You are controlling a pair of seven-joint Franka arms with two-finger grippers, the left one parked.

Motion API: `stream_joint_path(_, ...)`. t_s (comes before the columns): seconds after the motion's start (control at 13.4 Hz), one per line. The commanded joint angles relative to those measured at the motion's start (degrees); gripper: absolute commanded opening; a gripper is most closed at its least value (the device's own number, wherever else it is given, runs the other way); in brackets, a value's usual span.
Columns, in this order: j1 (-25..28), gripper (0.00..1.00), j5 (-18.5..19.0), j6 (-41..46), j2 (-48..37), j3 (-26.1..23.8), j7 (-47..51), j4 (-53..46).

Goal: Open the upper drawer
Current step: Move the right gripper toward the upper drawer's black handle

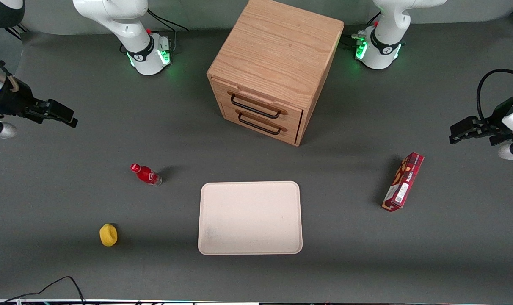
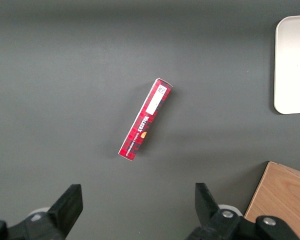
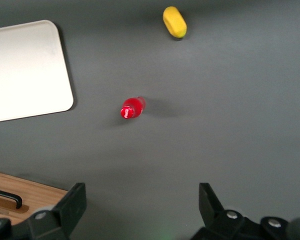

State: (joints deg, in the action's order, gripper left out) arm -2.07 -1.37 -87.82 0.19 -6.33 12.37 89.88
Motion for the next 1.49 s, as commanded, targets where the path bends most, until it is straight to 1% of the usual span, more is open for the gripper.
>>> stream_joint_path(0.0, 0.1, 1.0, -0.6, 0.3, 5.1, -7.1, -0.9, -5.0)
stream_joint_path(0.07, 0.5, 1.0, -0.6, 0.3, 6.8, -10.1, -1.0, -6.6)
stream_joint_path(0.15, 1.4, 1.0, -0.6, 0.3, 8.4, -12.0, -1.3, -8.0)
stream_joint_path(0.22, 3.5, 1.0, -0.6, 0.3, 9.6, -14.0, -1.6, -8.5)
stream_joint_path(0.37, 7.1, 1.0, -1.3, -0.2, 12.3, -15.5, -2.0, -8.8)
stream_joint_path(0.45, 7.4, 1.0, -3.0, -1.6, 16.5, -20.7, -4.6, -10.2)
stream_joint_path(0.67, 8.0, 1.0, -3.1, -5.9, 23.6, -26.0, -18.4, -12.3)
stream_joint_path(0.74, 8.3, 1.0, -3.1, -7.0, 24.8, -26.6, -23.7, -12.2)
stream_joint_path(0.82, 10.8, 1.0, -3.2, -7.4, 25.5, -26.5, -28.7, -12.3)
stream_joint_path(0.89, 12.5, 1.0, -3.2, -7.5, 25.7, -26.2, -29.5, -12.2)
stream_joint_path(1.12, 14.0, 1.0, -3.2, -12.1, 27.5, -26.7, -29.5, -11.5)
stream_joint_path(1.27, 16.5, 1.0, -3.0, -12.4, 28.2, -26.3, -29.6, -11.3)
stream_joint_path(1.41, 17.0, 1.0, -2.3, -13.1, 29.5, -26.0, -29.6, -11.2)
